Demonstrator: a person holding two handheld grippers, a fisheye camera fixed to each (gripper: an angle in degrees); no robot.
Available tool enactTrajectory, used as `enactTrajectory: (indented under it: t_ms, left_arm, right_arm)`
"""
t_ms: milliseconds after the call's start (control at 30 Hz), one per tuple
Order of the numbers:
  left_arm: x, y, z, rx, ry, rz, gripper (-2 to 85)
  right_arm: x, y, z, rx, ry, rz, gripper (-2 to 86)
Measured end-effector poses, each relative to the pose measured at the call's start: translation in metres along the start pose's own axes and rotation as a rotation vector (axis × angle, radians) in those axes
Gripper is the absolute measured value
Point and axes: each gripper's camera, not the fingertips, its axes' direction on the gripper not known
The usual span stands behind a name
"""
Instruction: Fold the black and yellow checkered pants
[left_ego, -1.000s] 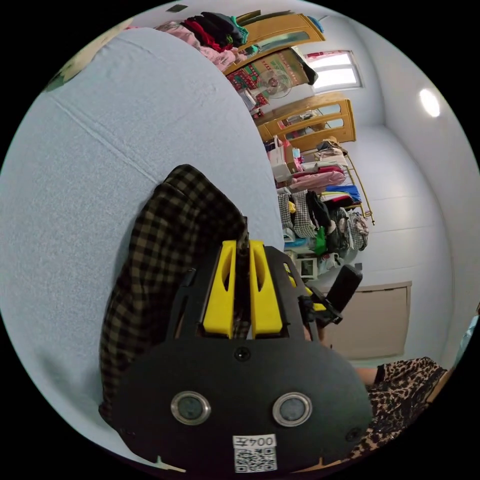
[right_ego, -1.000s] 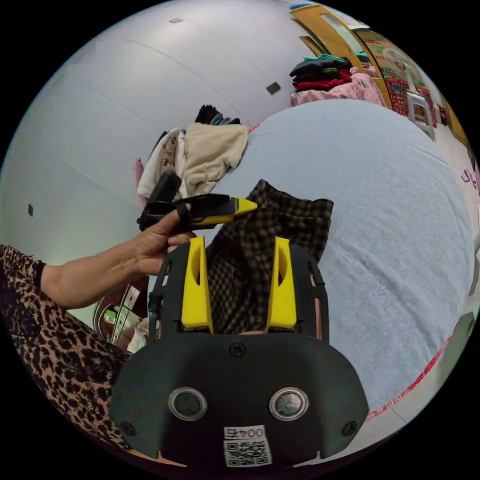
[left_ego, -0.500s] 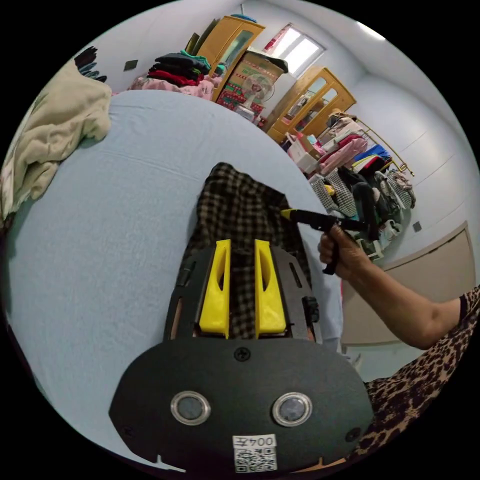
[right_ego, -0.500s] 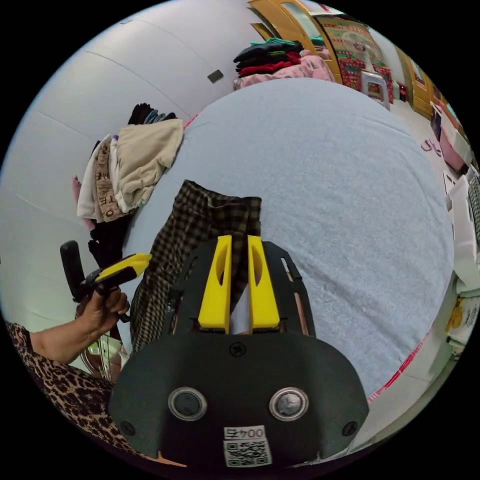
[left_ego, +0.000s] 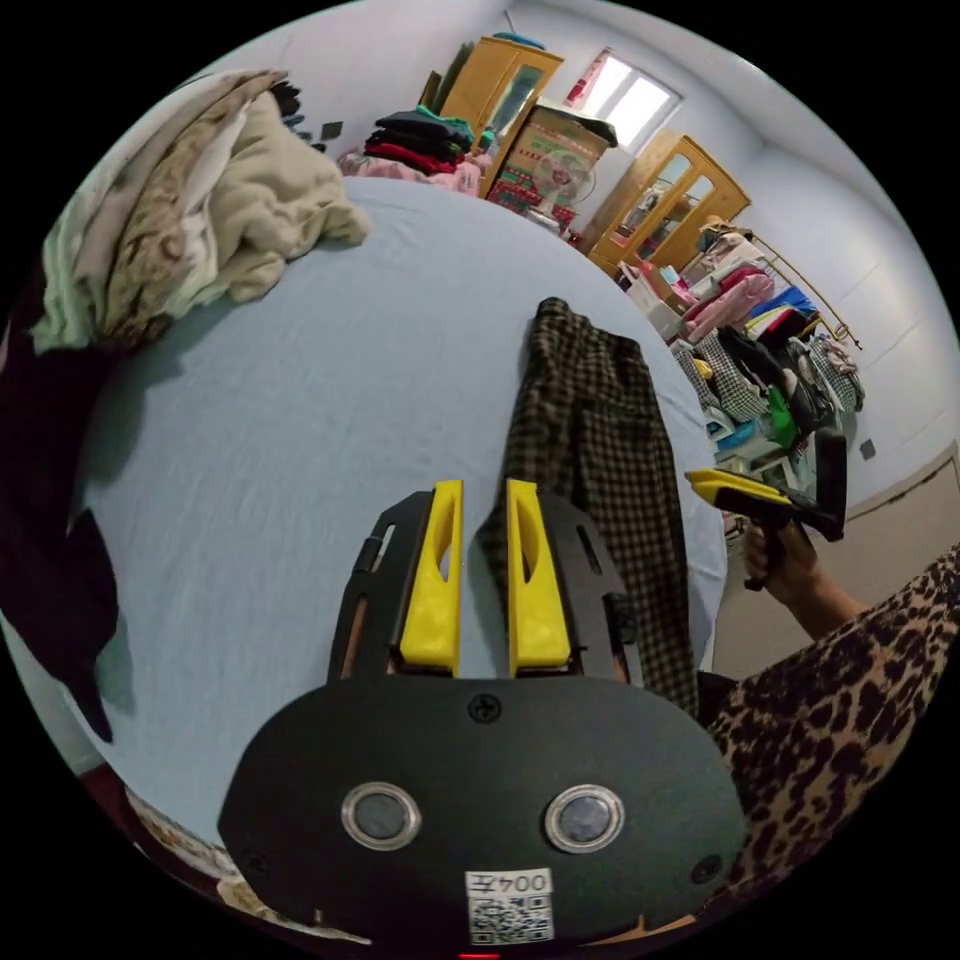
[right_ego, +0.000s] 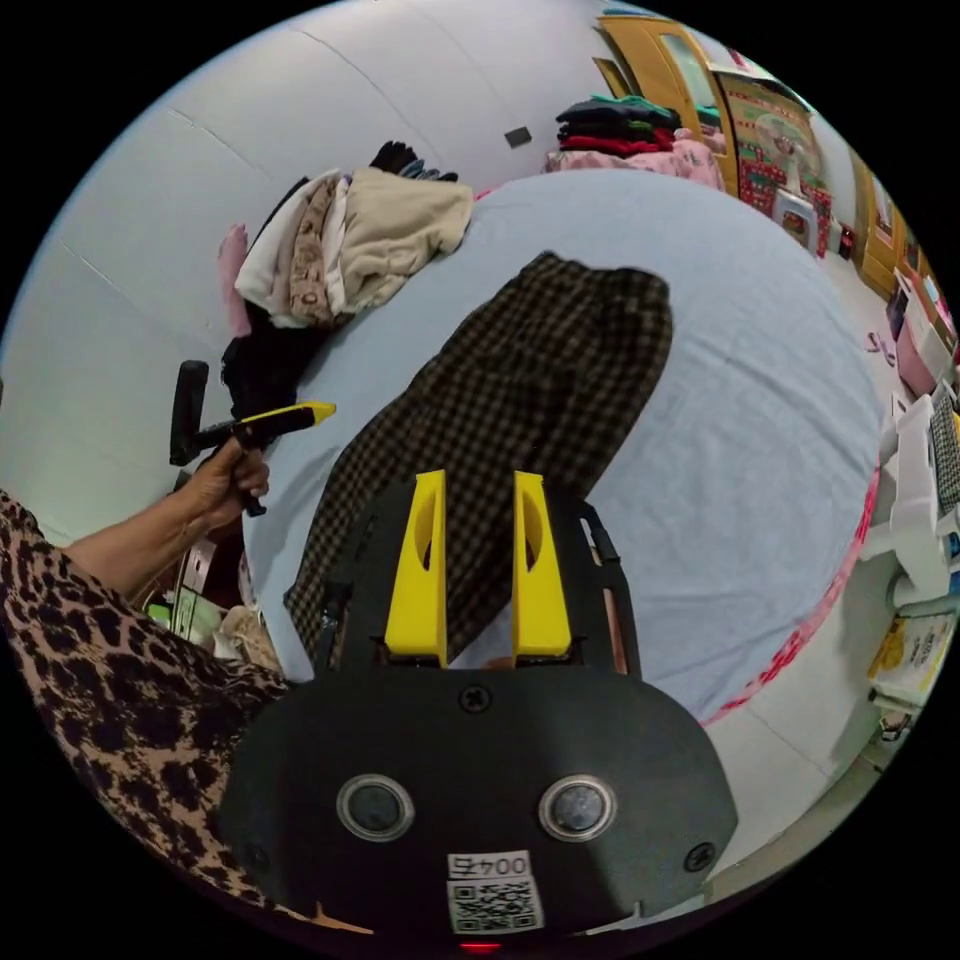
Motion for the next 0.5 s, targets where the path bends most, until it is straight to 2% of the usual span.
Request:
enactTrajectory:
  t_ms: [333,500]
  left_arm:
    - [-0.034,0.071,-0.008,-0.075,0.224,-0.126,7.4]
    - [-0.045,0.086,-0.005,-0.103,0.308,-0.135,7.4]
  right_arm:
    - [-0.071,0.005,0.06,-0.277,0.136,0.008,10.9]
    - [-0.082,-0.011,0.078,-0.365,0.21,0.052,5.5]
